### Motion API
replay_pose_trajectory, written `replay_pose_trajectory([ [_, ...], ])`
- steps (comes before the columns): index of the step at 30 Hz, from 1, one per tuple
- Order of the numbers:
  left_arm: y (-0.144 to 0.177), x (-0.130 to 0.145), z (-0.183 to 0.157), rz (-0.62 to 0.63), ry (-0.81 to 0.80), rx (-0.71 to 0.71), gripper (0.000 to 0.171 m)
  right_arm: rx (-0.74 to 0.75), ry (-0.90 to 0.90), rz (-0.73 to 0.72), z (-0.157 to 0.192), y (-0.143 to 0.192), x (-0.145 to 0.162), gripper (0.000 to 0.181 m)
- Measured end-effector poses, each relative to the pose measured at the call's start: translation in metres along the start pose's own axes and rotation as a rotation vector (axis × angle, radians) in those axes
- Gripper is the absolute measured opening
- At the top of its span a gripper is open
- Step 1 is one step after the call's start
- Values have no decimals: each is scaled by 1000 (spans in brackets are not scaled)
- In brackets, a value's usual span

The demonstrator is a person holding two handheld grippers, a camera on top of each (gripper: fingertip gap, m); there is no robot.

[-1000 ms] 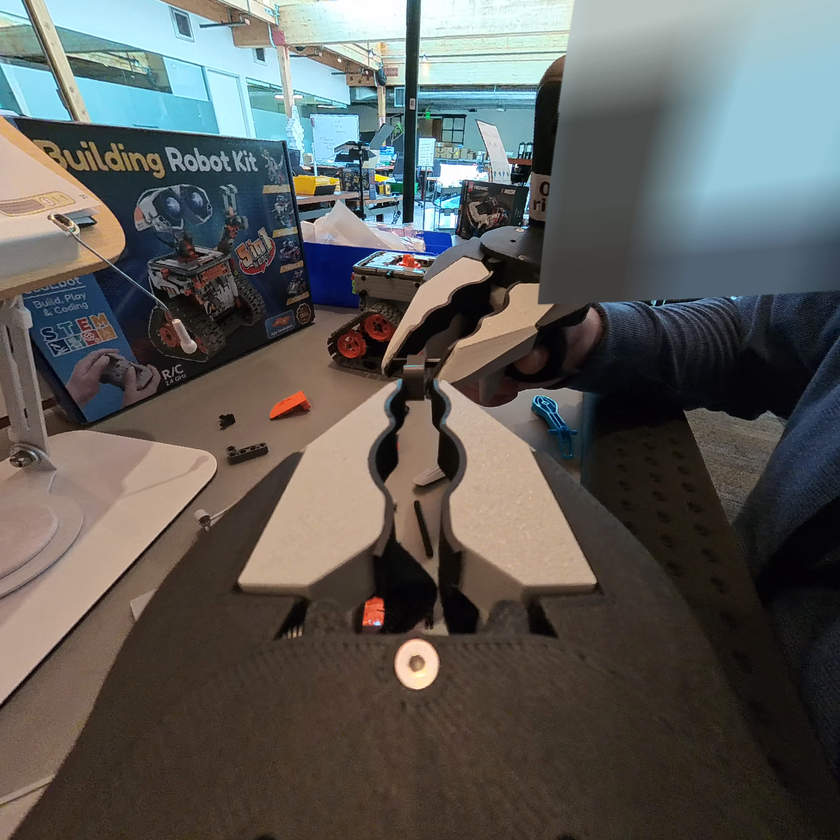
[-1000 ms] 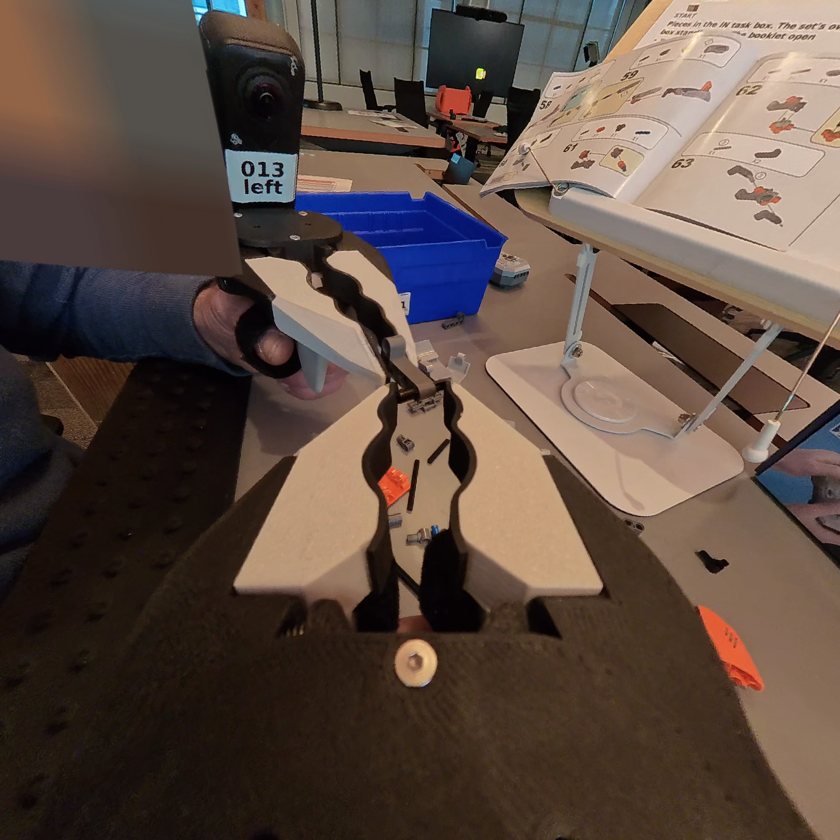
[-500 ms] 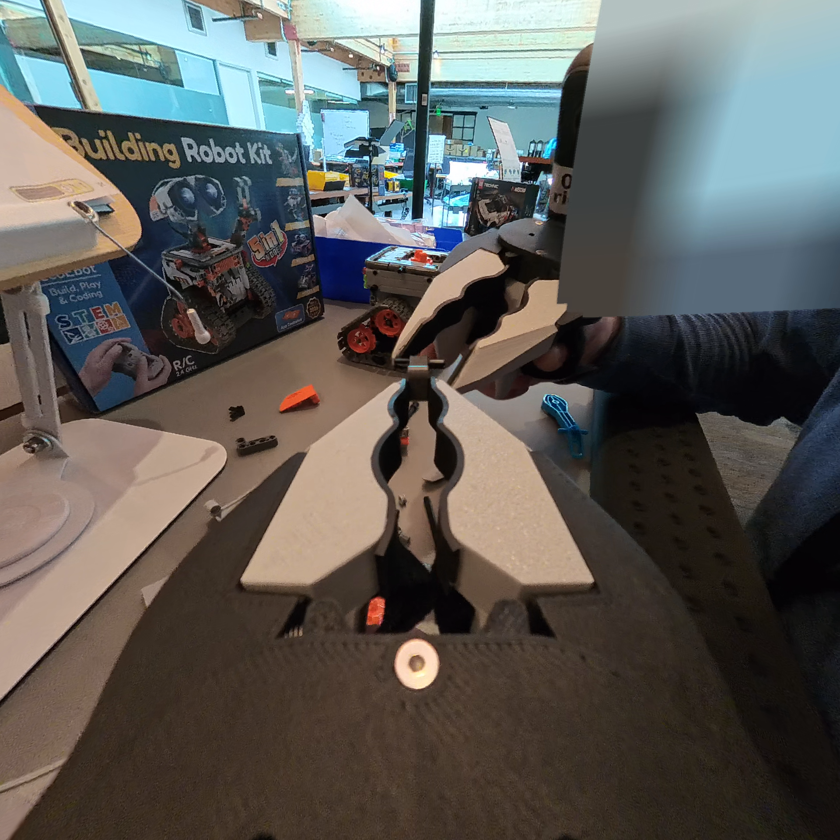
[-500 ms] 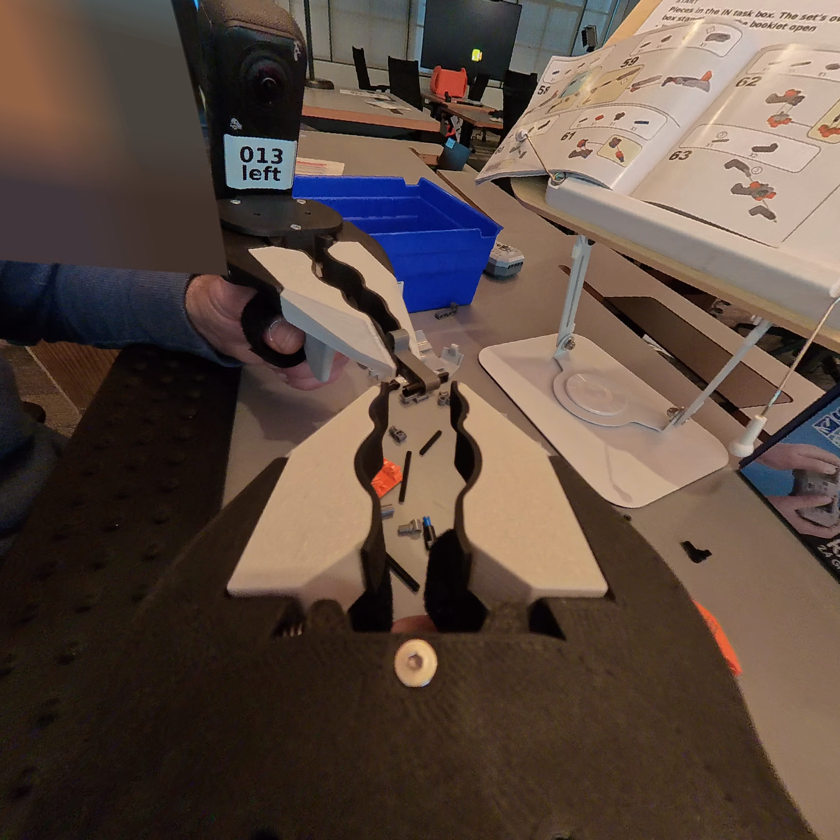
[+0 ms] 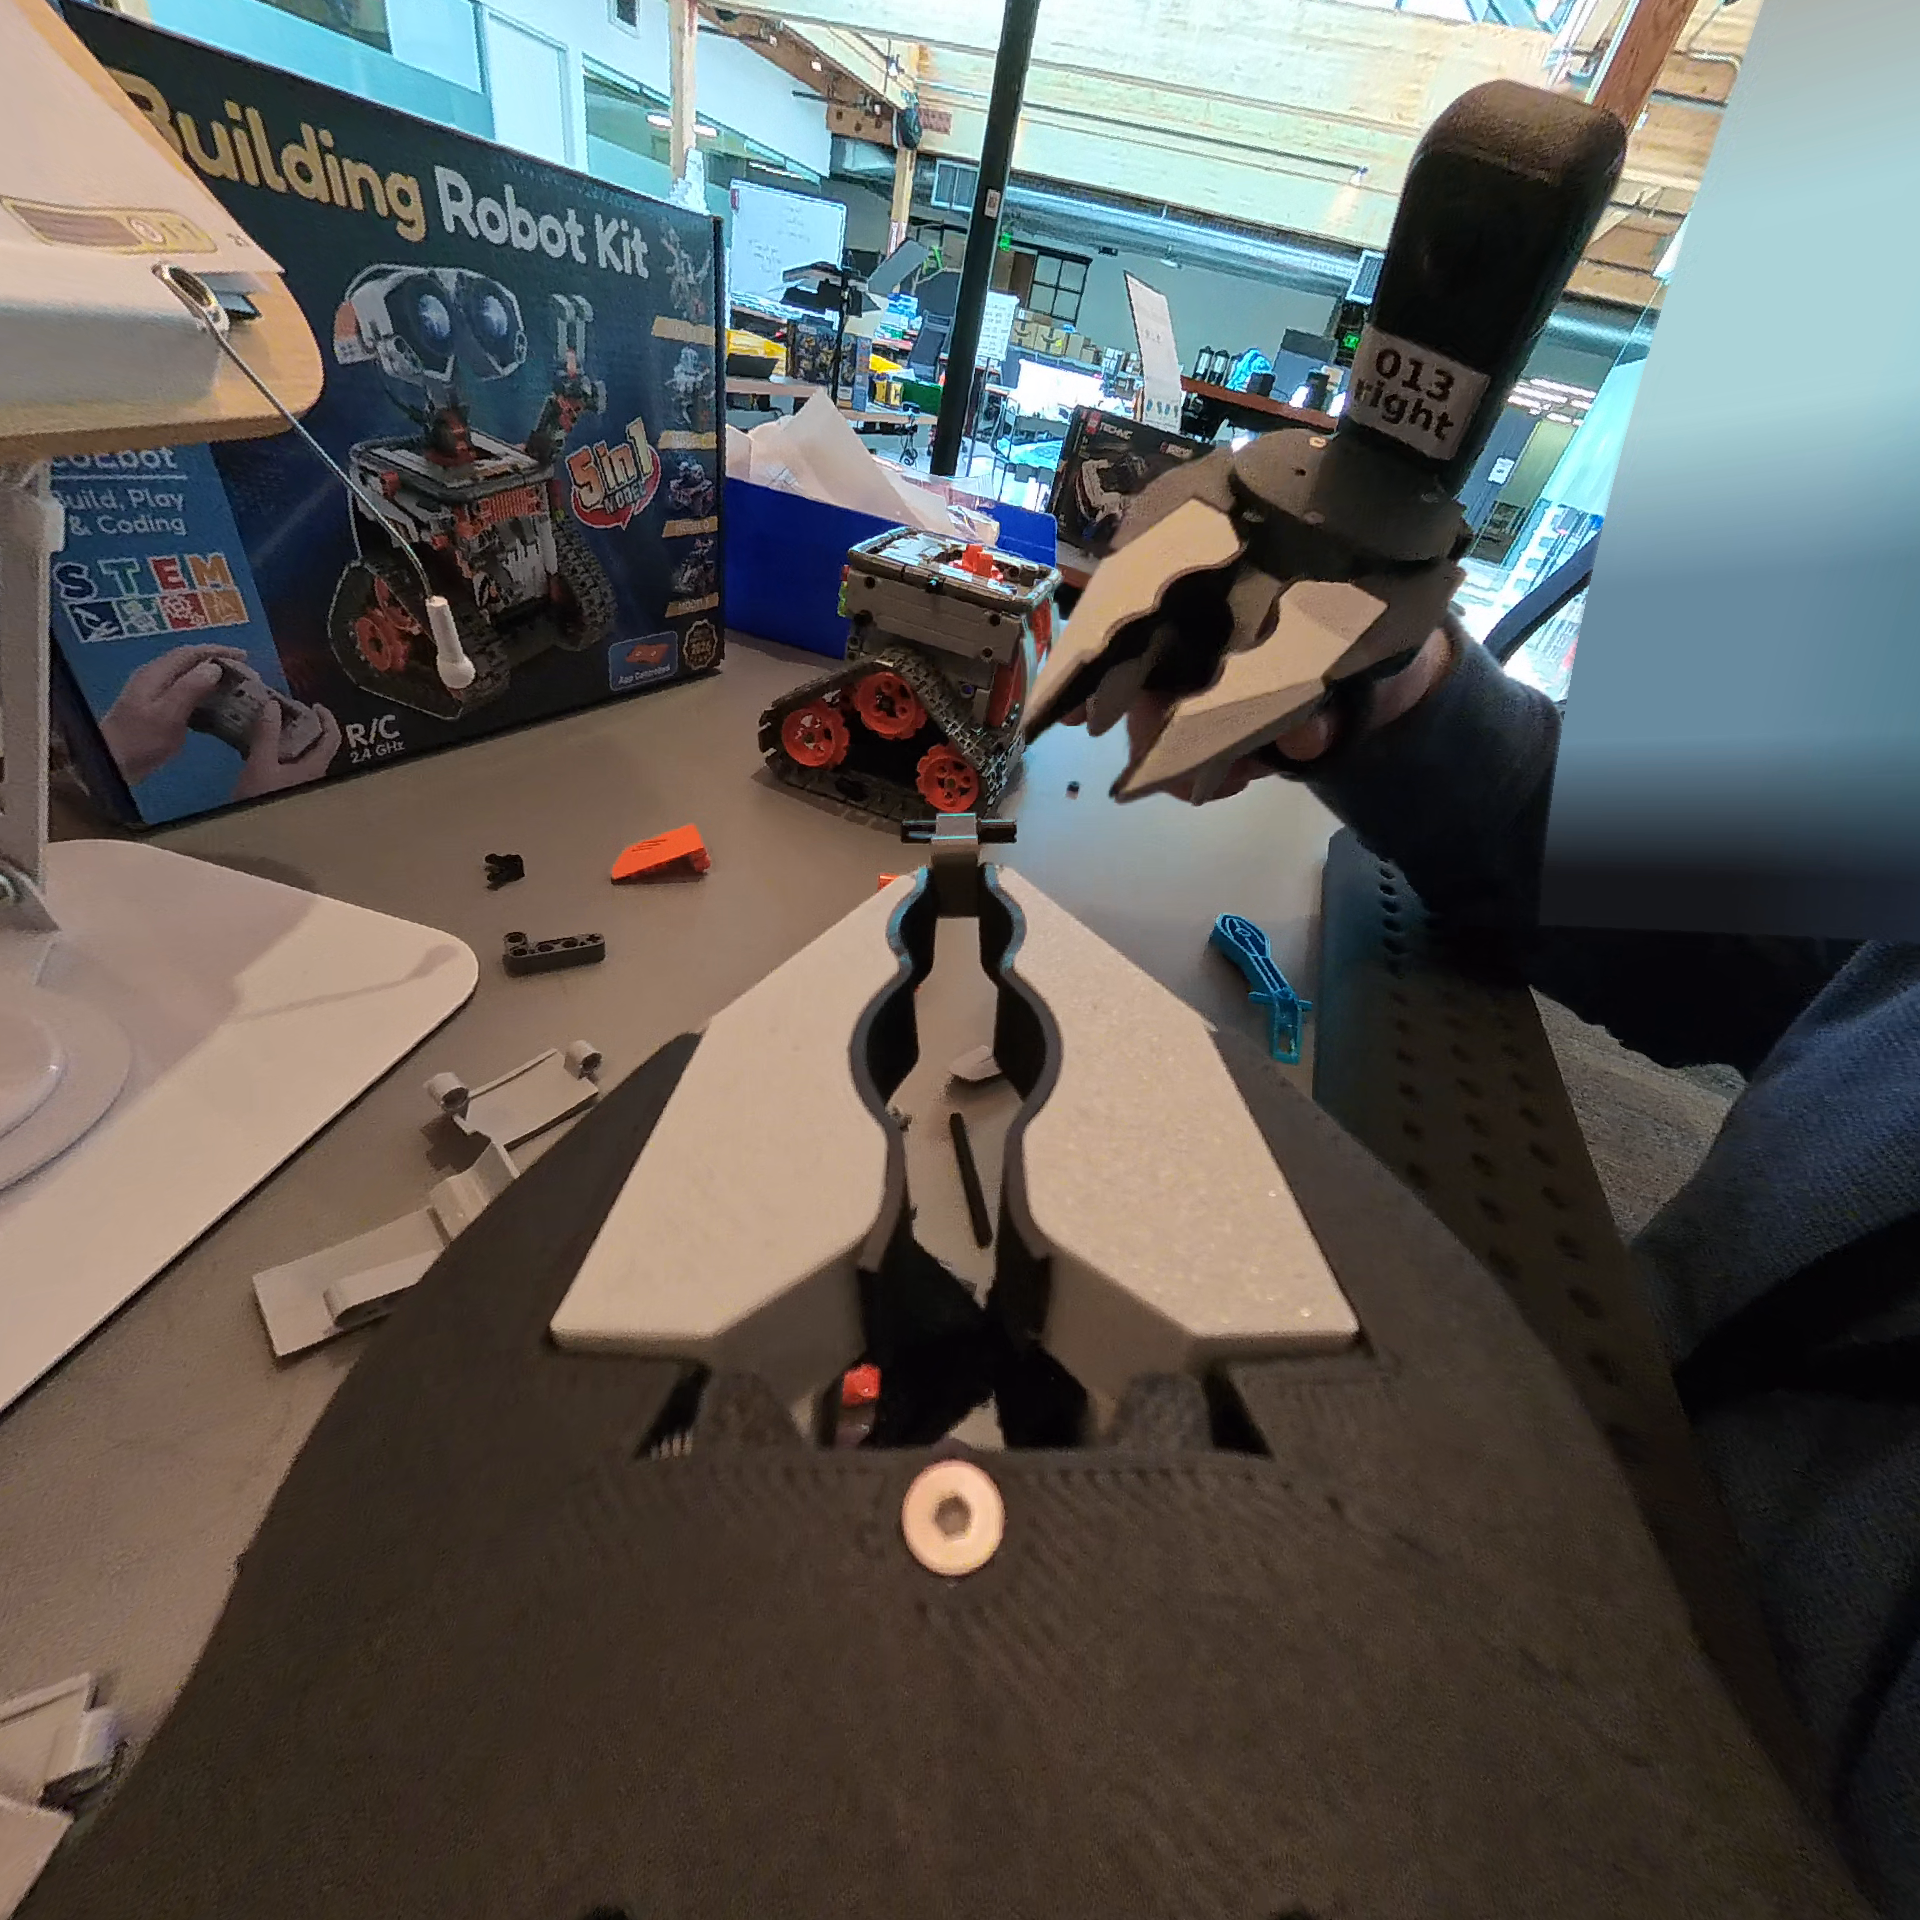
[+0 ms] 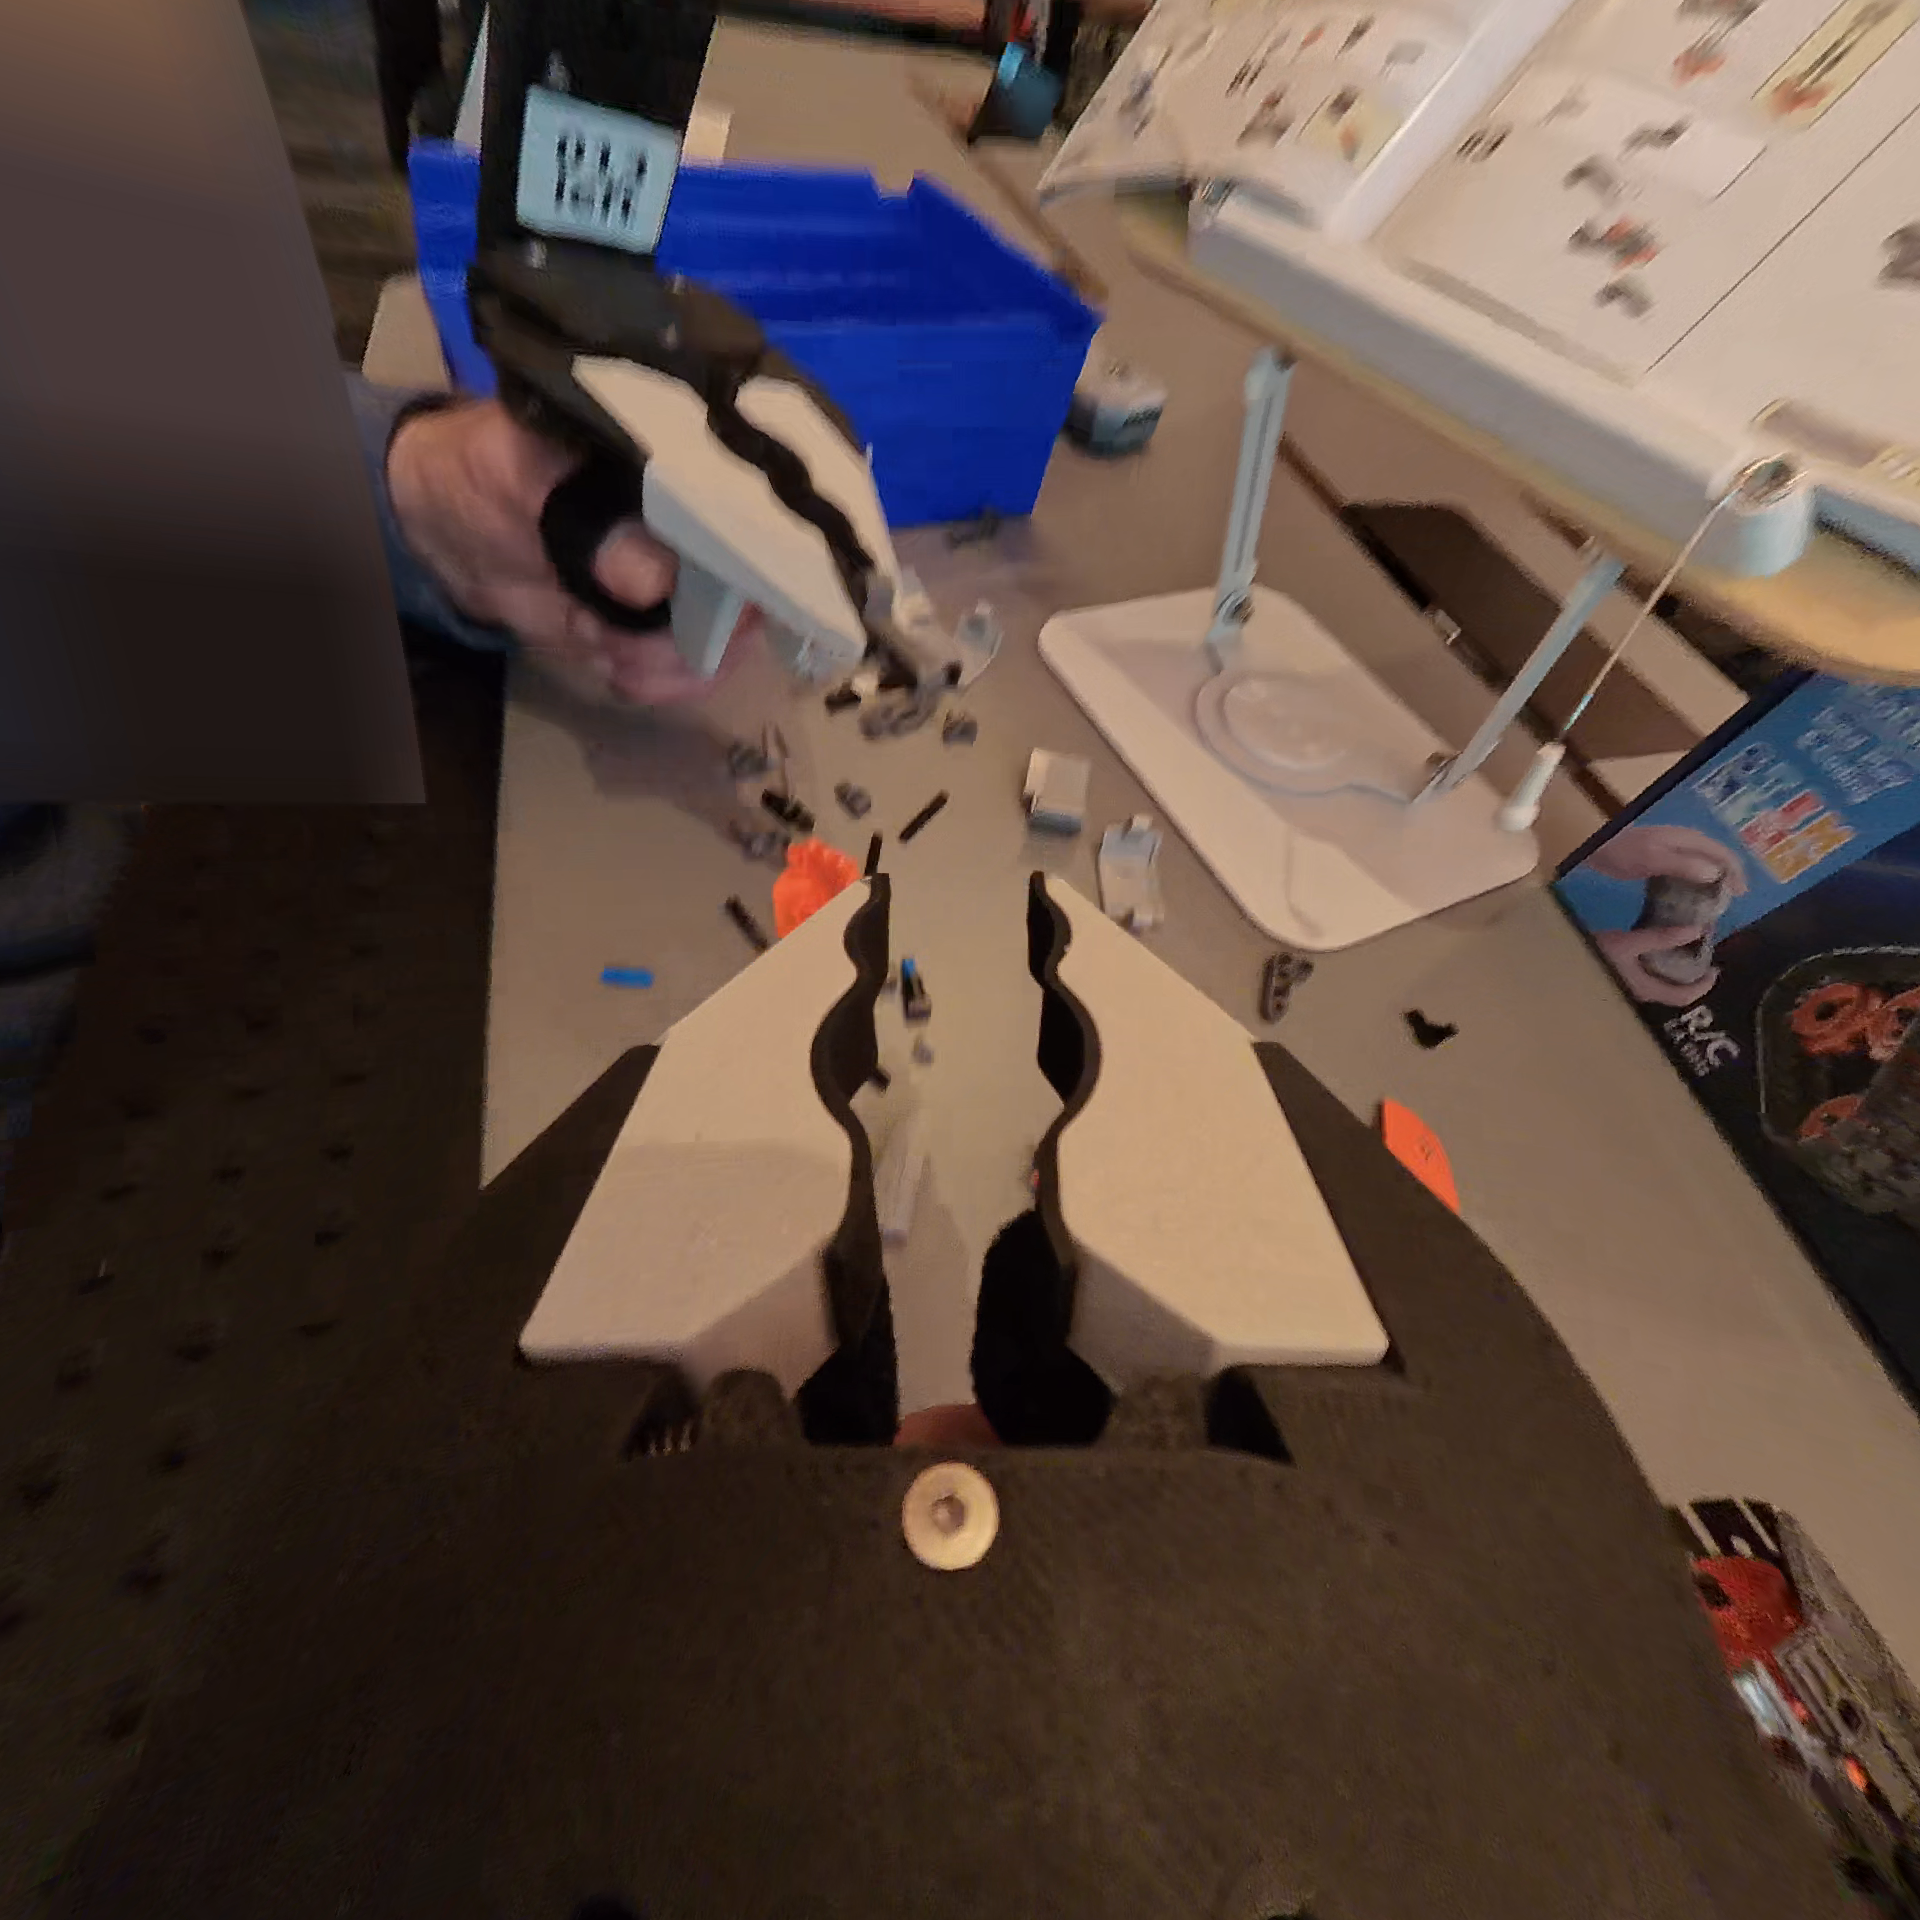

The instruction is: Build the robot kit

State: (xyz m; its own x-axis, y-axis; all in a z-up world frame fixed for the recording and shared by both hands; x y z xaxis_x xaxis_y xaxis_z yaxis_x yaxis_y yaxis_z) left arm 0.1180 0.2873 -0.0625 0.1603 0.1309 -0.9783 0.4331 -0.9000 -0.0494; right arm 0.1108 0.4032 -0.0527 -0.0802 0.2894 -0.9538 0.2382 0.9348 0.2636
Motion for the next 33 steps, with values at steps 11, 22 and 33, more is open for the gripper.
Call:
replay_pose_trajectory([
  [11, -5, 12, -2, 76, -41, 3, 6, -92, 91, 371, 41, 16, 74, 18],
  [22, -8, 18, -5, 108, -47, 17, 6, -121, 4, 467, 48, 23, 99, 20],
  [33, -8, 22, -4, 128, -47, 19, 6, -129, 24, 514, 54, 13, 114, 7],
])
Point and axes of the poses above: each gripper's, where its closed fingertips meet, y back along the fingers, x out of its underside, z = x × y across the jaws, the point moved 3 cm from there along y, back along the fingers, and after that the axes turned 7 degrees about -z, right-handed, at the moved point
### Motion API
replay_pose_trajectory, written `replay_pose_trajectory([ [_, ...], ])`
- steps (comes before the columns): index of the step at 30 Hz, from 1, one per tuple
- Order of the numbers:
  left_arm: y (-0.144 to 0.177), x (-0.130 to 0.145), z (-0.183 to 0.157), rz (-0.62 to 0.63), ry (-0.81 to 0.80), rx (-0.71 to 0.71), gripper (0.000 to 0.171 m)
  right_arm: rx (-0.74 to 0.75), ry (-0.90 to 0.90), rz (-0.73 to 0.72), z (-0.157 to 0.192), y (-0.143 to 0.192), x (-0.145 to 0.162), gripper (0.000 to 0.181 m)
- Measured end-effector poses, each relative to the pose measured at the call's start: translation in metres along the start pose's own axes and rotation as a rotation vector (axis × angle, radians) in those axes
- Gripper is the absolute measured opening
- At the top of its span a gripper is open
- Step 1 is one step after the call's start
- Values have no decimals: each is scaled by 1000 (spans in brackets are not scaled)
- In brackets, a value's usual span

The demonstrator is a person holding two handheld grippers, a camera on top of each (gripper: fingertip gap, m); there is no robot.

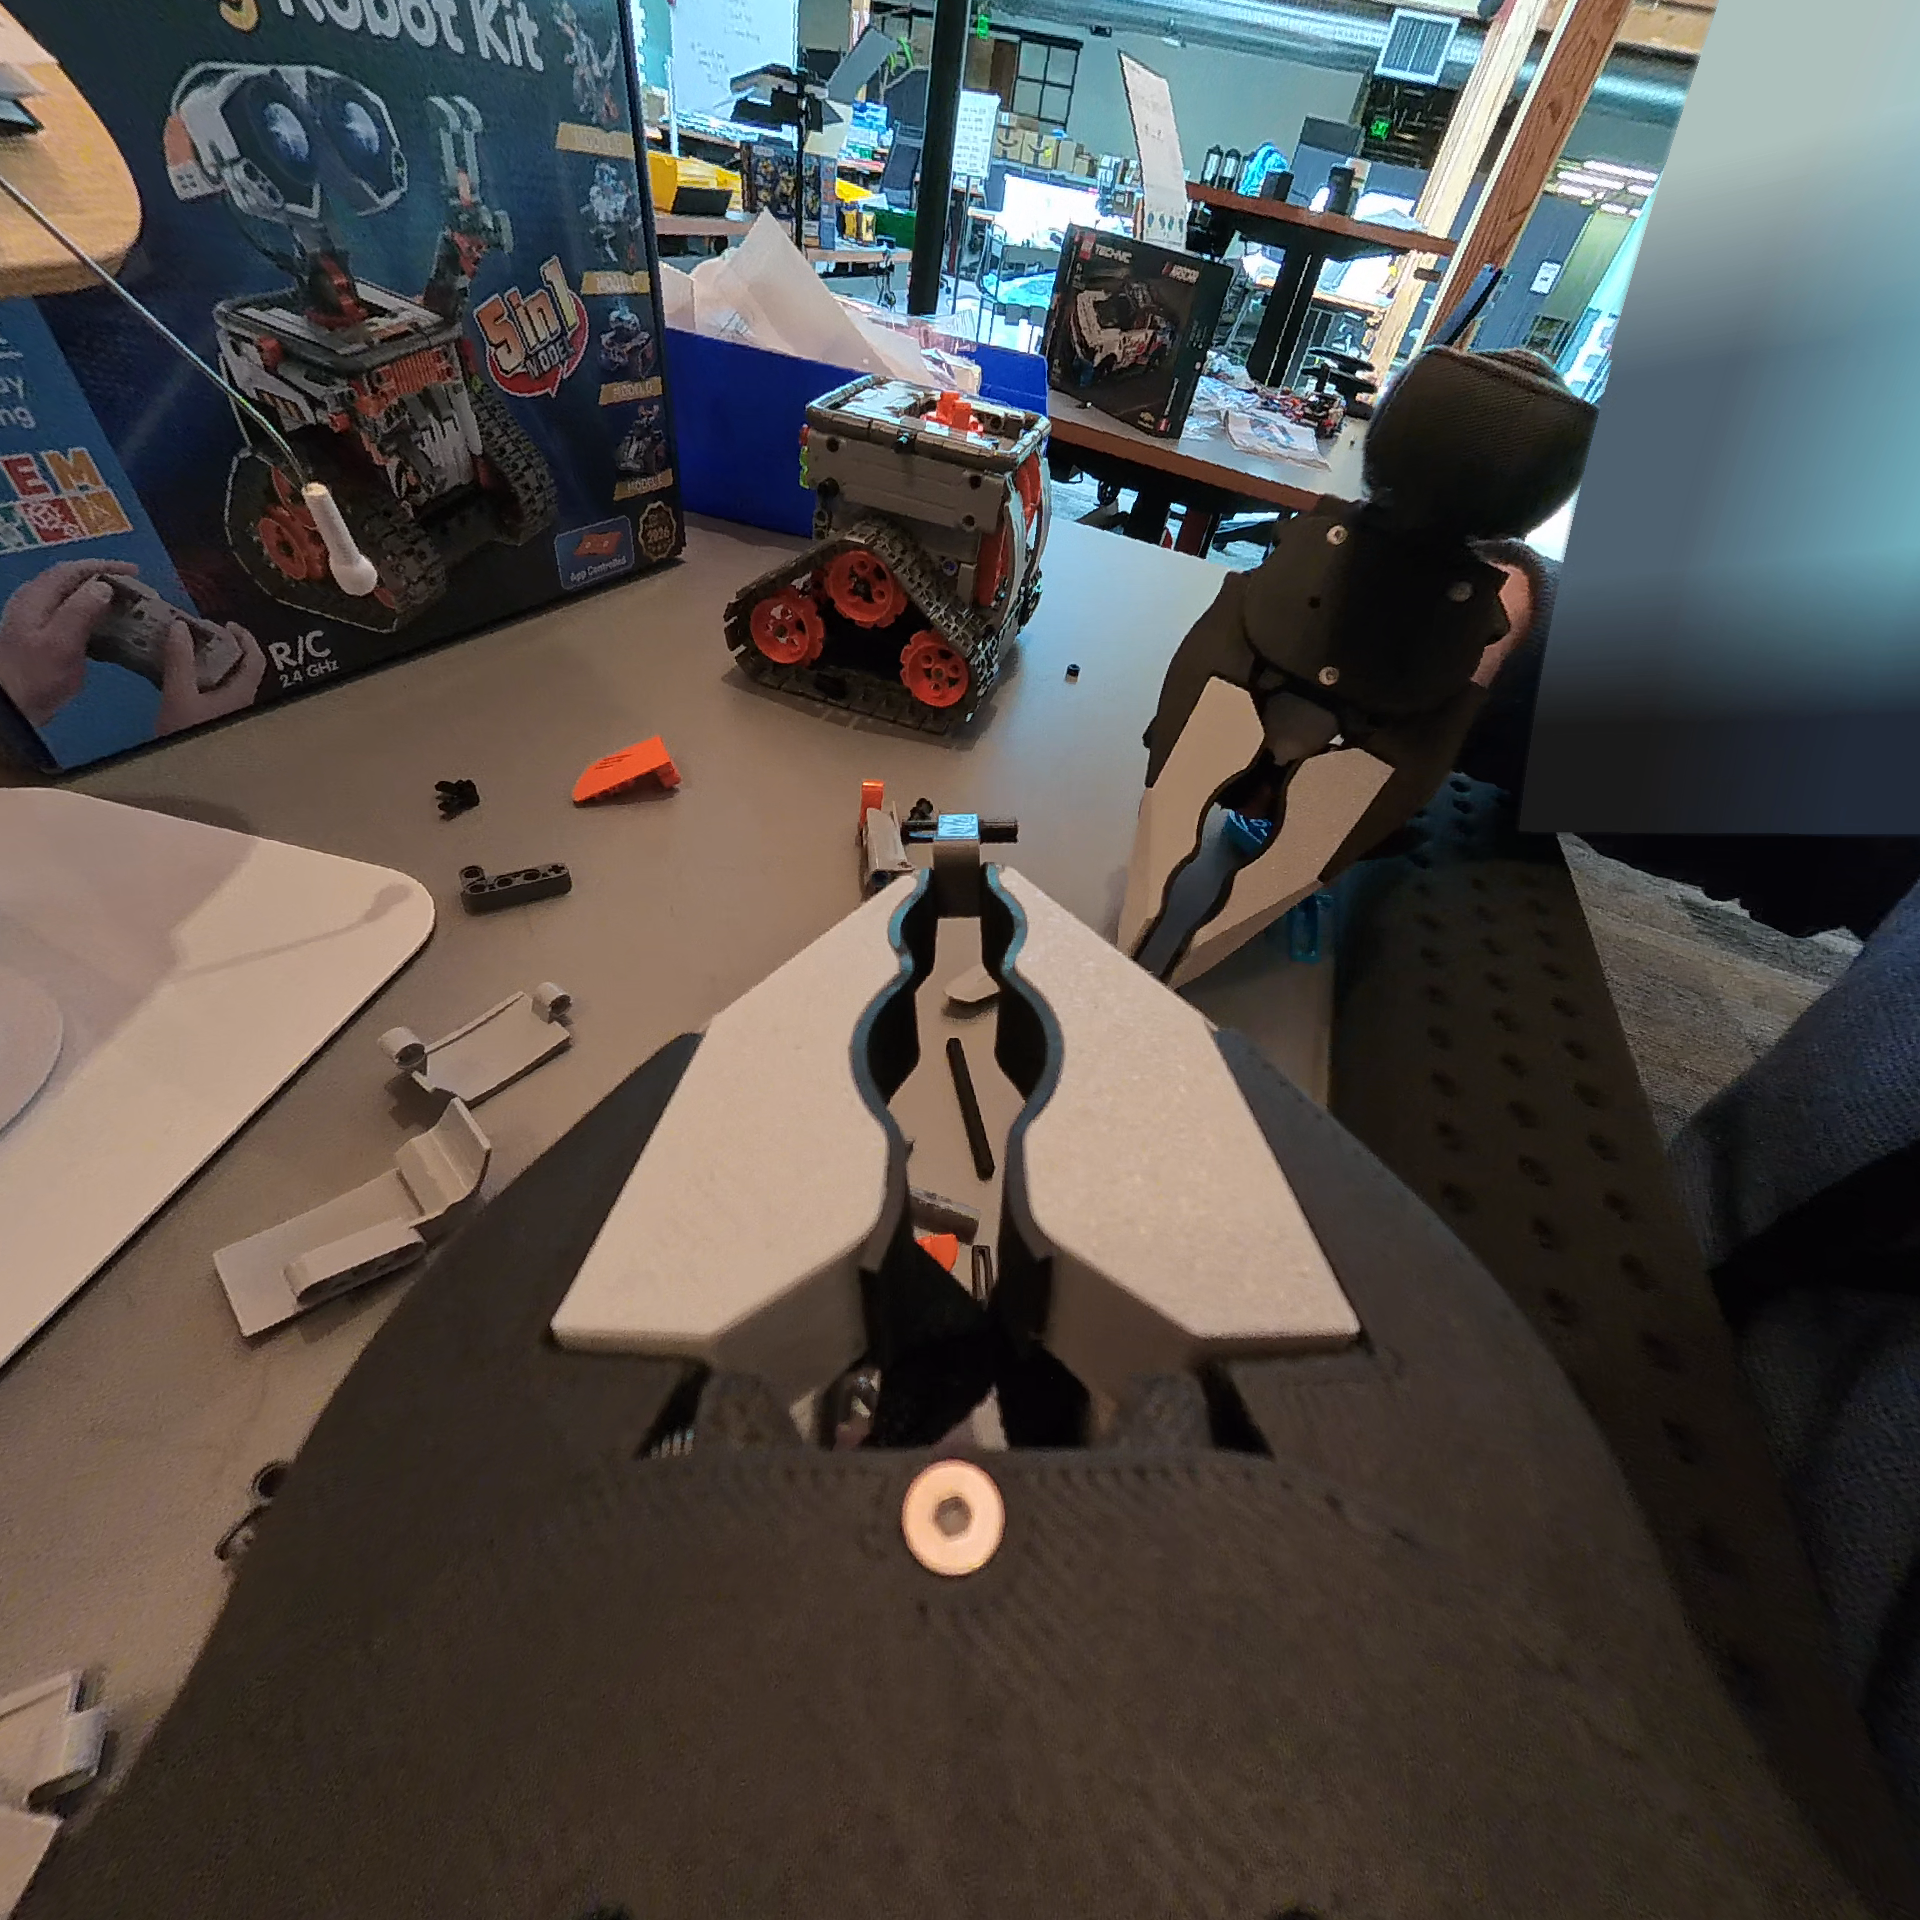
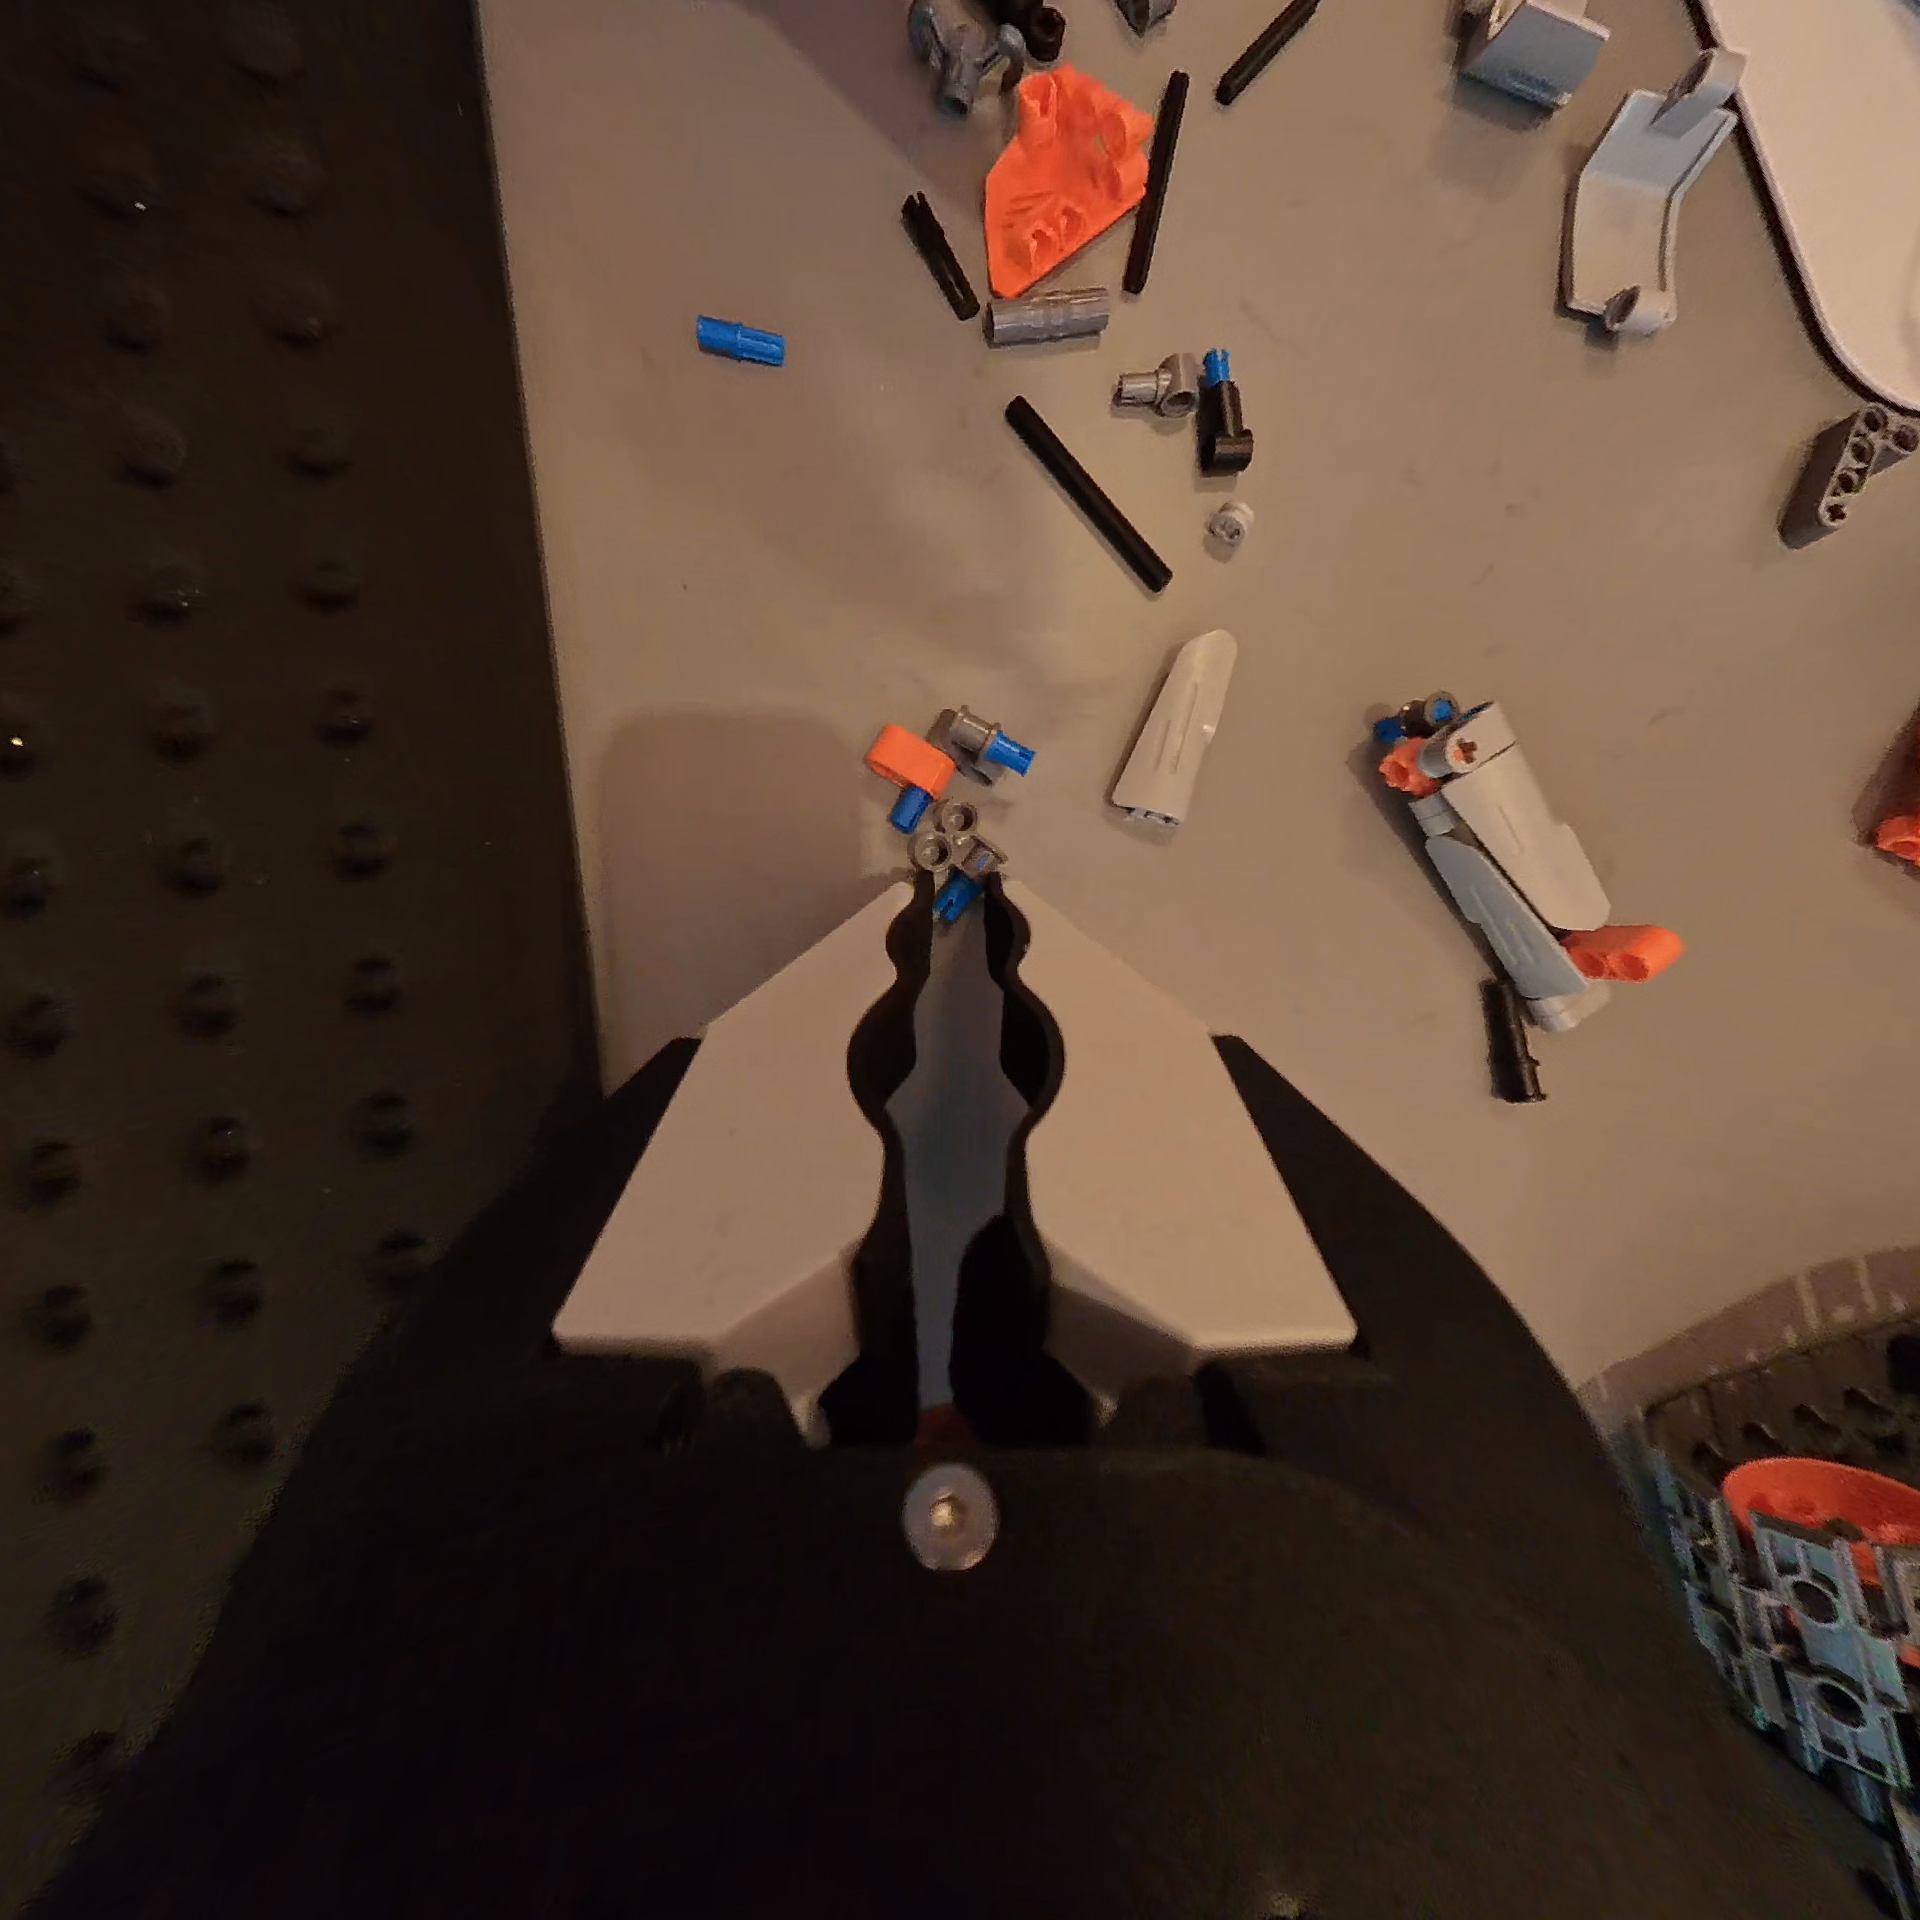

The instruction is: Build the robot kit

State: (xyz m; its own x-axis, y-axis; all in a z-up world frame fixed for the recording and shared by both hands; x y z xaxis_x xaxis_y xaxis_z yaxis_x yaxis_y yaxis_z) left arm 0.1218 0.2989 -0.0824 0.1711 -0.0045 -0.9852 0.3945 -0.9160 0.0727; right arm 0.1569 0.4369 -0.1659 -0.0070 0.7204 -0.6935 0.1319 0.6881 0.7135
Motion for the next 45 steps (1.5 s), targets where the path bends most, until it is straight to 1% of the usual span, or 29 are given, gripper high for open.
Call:
replay_pose_trajectory([
  [4, 0, 1, 1, 4, 2, -3, 6, 8, 34, -3, 0, 2, 0, 7],
  [8, 0, 2, 1, 13, 6, -1, 6, -15, 72, -19, 7, 4, -6, 7],
  [14, 1, 3, 2, 28, 2, -8, 6, -15, 179, -90, 13, 7, -34, 7],
  [16, 2, 2, 2, 30, -2, -11, 6, -39, 223, -107, 17, 4, -44, 7],
  [20, 2, 3, 1, 38, -6, -9, 6, -103, 318, -52, 23, -13, -51, 7],
  [23, 2, 5, 0, 45, -6, -5, 6, -174, 398, -2, 28, -27, -48, 7],
  [26, 2, 6, -1, 50, -5, 0, 6, -209, 465, 36, 30, -37, -45, 7],
  [28, 2, 6, -1, 54, -7, 3, 6, -233, 460, 35, 31, -39, -48, 7],
  [32, 2, 8, -1, 61, -4, 6, 6, -210, 463, 36, 29, -41, -49, 8],
  [35, 2, 8, 0, 63, 1, 7, 6, -202, 428, 18, 27, -39, -49, 10],
  [37, 2, 8, 0, 64, -1, 6, 6, -187, 398, 7, 24, -35, -49, 15],
  [40, 2, 8, 0, 62, 1, 4, 6, -159, 357, 5, 18, -28, -46, 16],
  [45, 1, 9, 1, 65, 3, 3, 6, -161, 287, -14, 22, -21, -43, 12],
])
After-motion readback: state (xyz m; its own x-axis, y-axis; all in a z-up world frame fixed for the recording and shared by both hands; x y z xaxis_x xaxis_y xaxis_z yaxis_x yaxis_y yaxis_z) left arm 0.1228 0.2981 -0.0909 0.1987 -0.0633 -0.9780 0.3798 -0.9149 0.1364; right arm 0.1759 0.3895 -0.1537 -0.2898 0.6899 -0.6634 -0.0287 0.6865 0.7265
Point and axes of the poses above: each gripper's, where its closed fingertips meet, y back along the fingers, x out of its underside, z = x × y across the jaws, the point moved 3 cm from there along y, back along the fingers, and after that the axes turned 7 degrees about -z, right-handed, at the moved point
